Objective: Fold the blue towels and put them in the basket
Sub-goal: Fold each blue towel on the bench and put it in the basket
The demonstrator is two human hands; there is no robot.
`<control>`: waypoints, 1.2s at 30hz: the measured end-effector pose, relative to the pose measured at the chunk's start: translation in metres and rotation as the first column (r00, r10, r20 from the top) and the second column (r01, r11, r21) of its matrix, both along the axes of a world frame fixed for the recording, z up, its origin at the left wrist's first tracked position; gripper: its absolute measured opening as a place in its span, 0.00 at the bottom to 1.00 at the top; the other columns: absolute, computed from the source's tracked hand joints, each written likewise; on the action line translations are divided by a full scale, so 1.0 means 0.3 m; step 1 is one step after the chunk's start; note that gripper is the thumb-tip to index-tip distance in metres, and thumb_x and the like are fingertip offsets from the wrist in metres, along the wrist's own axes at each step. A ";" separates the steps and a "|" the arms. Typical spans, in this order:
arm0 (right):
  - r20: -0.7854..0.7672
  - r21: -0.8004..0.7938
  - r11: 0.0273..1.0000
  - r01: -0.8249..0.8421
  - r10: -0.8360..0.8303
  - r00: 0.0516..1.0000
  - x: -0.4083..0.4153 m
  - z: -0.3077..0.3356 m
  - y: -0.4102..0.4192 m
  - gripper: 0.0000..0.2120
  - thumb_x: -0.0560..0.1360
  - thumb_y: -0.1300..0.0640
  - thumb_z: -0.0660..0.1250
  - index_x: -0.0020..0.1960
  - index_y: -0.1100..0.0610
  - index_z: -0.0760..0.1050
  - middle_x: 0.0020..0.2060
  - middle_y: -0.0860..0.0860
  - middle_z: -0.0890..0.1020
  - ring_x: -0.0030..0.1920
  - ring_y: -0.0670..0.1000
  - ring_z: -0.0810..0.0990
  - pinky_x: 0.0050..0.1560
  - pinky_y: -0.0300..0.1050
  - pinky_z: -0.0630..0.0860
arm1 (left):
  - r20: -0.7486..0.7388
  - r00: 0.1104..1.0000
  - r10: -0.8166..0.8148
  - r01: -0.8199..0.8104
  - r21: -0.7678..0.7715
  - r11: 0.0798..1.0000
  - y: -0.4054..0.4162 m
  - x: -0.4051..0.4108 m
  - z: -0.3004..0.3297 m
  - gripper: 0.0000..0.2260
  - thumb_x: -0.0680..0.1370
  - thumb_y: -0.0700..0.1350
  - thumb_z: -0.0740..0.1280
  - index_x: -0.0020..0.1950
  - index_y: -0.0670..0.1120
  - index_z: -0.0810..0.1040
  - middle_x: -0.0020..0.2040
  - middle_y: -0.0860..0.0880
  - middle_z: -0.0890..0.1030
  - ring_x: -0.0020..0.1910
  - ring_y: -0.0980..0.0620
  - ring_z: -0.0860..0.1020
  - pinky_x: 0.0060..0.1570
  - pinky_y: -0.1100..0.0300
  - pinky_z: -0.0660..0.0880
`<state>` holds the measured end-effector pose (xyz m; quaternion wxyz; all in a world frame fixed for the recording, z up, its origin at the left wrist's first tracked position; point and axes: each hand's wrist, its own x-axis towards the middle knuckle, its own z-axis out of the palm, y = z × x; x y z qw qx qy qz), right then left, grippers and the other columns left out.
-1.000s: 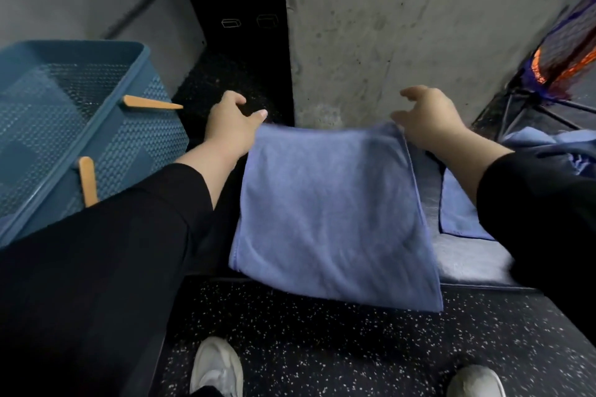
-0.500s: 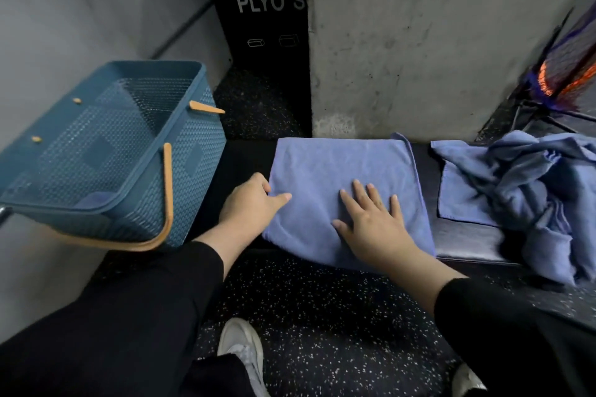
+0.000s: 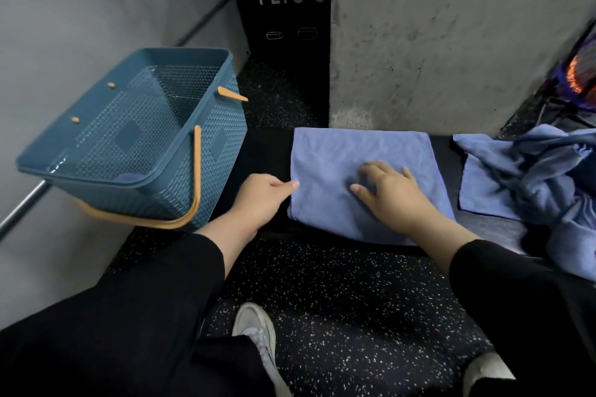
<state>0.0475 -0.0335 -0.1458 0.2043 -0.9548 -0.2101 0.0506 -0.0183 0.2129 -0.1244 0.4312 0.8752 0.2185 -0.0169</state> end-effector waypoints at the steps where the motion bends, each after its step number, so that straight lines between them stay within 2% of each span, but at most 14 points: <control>1: 0.055 0.051 0.998 -0.041 0.039 0.998 -0.016 0.017 0.013 0.21 0.78 0.38 0.58 0.61 0.51 0.75 0.62 0.49 0.76 0.65 0.54 0.74 0.70 0.62 0.65 | -0.037 0.999 -0.024 0.028 0.099 0.995 0.001 -0.019 0.000 0.21 0.76 0.56 0.71 0.35 0.40 0.76 0.31 0.48 0.71 0.31 0.49 0.68 0.34 0.56 0.63; 2: 0.095 0.081 0.992 -0.100 0.092 0.991 -0.036 0.031 0.026 0.20 0.77 0.36 0.58 0.55 0.51 0.77 0.54 0.49 0.77 0.57 0.55 0.77 0.62 0.59 0.71 | -0.068 0.997 -0.048 0.060 0.187 0.980 0.000 -0.034 -0.001 0.22 0.75 0.58 0.72 0.33 0.41 0.75 0.29 0.47 0.72 0.30 0.47 0.69 0.33 0.54 0.66; 4: 0.115 0.048 0.972 -0.231 0.224 0.968 -0.085 0.050 0.050 0.21 0.73 0.34 0.60 0.49 0.50 0.75 0.48 0.48 0.75 0.51 0.54 0.76 0.53 0.54 0.74 | -0.093 0.992 -0.084 0.106 0.263 0.959 -0.006 -0.058 -0.005 0.18 0.72 0.61 0.73 0.37 0.45 0.81 0.33 0.52 0.81 0.35 0.51 0.78 0.38 0.54 0.75; 7: 0.092 -0.135 0.930 -0.342 0.356 0.930 -0.163 0.041 0.070 0.21 0.70 0.33 0.67 0.52 0.48 0.73 0.52 0.45 0.73 0.55 0.50 0.72 0.54 0.47 0.67 | -0.098 0.989 -0.107 0.134 0.331 0.934 -0.040 -0.099 -0.009 0.13 0.72 0.59 0.75 0.42 0.51 0.82 0.38 0.56 0.81 0.39 0.56 0.78 0.40 0.57 0.74; 10: 0.114 -0.181 0.935 -0.304 0.327 0.938 -0.199 0.013 0.077 0.17 0.71 0.40 0.71 0.52 0.49 0.72 0.55 0.45 0.73 0.59 0.51 0.72 0.58 0.48 0.67 | -0.075 0.989 -0.123 0.142 0.341 0.929 -0.052 -0.105 -0.012 0.08 0.76 0.52 0.72 0.43 0.49 0.82 0.39 0.54 0.82 0.42 0.52 0.79 0.40 0.57 0.73; 14: 0.113 -0.018 0.976 -0.218 0.219 0.969 -0.188 0.015 0.074 0.04 0.76 0.52 0.66 0.47 0.52 0.74 0.48 0.48 0.77 0.51 0.55 0.77 0.49 0.49 0.72 | 0.049 0.993 -0.105 0.104 0.027 0.994 -0.038 -0.075 0.018 0.07 0.79 0.47 0.69 0.43 0.48 0.84 0.41 0.54 0.84 0.45 0.53 0.82 0.46 0.57 0.76; 16: 0.021 0.108 0.988 -0.114 0.113 0.993 -0.177 0.040 0.074 0.04 0.78 0.53 0.64 0.47 0.53 0.73 0.40 0.48 0.78 0.42 0.54 0.77 0.44 0.49 0.74 | 0.101 0.993 -0.057 0.071 -0.140 0.988 -0.033 -0.065 0.038 0.07 0.80 0.46 0.67 0.46 0.49 0.84 0.44 0.54 0.85 0.47 0.56 0.82 0.50 0.59 0.77; 18: -0.104 0.181 0.983 -0.003 0.022 0.994 -0.158 0.076 0.071 0.06 0.80 0.50 0.63 0.48 0.51 0.73 0.36 0.47 0.79 0.39 0.51 0.77 0.42 0.47 0.73 | 0.102 0.995 -0.017 0.046 -0.290 0.956 -0.030 -0.057 0.048 0.08 0.82 0.46 0.63 0.50 0.50 0.82 0.48 0.52 0.85 0.50 0.56 0.83 0.57 0.53 0.79; 22: -0.180 0.248 0.964 0.094 -0.050 0.982 -0.104 0.108 0.062 0.07 0.81 0.48 0.61 0.50 0.50 0.75 0.39 0.49 0.82 0.42 0.51 0.79 0.43 0.46 0.74 | 0.097 0.995 -0.039 0.079 -0.455 0.887 -0.040 -0.042 0.075 0.07 0.83 0.49 0.64 0.58 0.50 0.79 0.52 0.48 0.86 0.53 0.54 0.84 0.62 0.52 0.76; 25: -0.216 0.300 0.939 0.168 -0.105 0.971 -0.080 0.121 0.059 0.09 0.82 0.47 0.61 0.51 0.51 0.76 0.40 0.50 0.83 0.41 0.51 0.79 0.41 0.43 0.72 | 0.065 0.985 -0.162 0.175 -0.405 0.898 -0.054 -0.030 0.079 0.18 0.77 0.48 0.73 0.66 0.52 0.76 0.55 0.52 0.83 0.54 0.59 0.81 0.56 0.66 0.74; 27: -0.223 0.315 0.931 0.185 -0.117 0.968 -0.072 0.133 0.059 0.09 0.82 0.48 0.60 0.51 0.51 0.76 0.39 0.51 0.83 0.41 0.52 0.80 0.41 0.43 0.73 | 0.047 0.986 -0.162 0.168 -0.323 0.931 -0.068 -0.025 0.069 0.14 0.76 0.45 0.74 0.61 0.50 0.80 0.50 0.53 0.84 0.49 0.61 0.81 0.46 0.74 0.73; 30: -0.226 0.315 0.933 0.176 -0.107 0.968 -0.065 0.143 0.057 0.09 0.82 0.47 0.60 0.50 0.51 0.76 0.37 0.51 0.82 0.35 0.50 0.77 0.39 0.44 0.72 | 0.077 0.995 -0.060 0.075 -0.203 0.976 -0.080 -0.011 0.049 0.07 0.76 0.48 0.74 0.51 0.46 0.85 0.45 0.48 0.85 0.45 0.56 0.82 0.45 0.66 0.74; 32: -0.223 0.324 0.929 0.178 -0.108 0.969 -0.060 0.151 0.055 0.09 0.82 0.48 0.61 0.49 0.51 0.76 0.34 0.51 0.81 0.32 0.49 0.74 0.37 0.45 0.70 | 0.098 0.995 -0.023 0.037 -0.147 0.989 -0.084 0.007 0.051 0.05 0.77 0.47 0.71 0.47 0.47 0.85 0.45 0.51 0.85 0.46 0.55 0.81 0.42 0.65 0.73; 36: -0.202 0.327 0.930 0.171 -0.108 0.973 -0.055 0.172 0.055 0.09 0.82 0.47 0.61 0.49 0.51 0.76 0.34 0.50 0.80 0.33 0.48 0.74 0.36 0.44 0.70 | 0.110 0.990 -0.094 0.114 -0.198 0.974 -0.090 0.030 0.058 0.10 0.76 0.50 0.73 0.55 0.49 0.83 0.49 0.55 0.83 0.48 0.58 0.80 0.46 0.65 0.72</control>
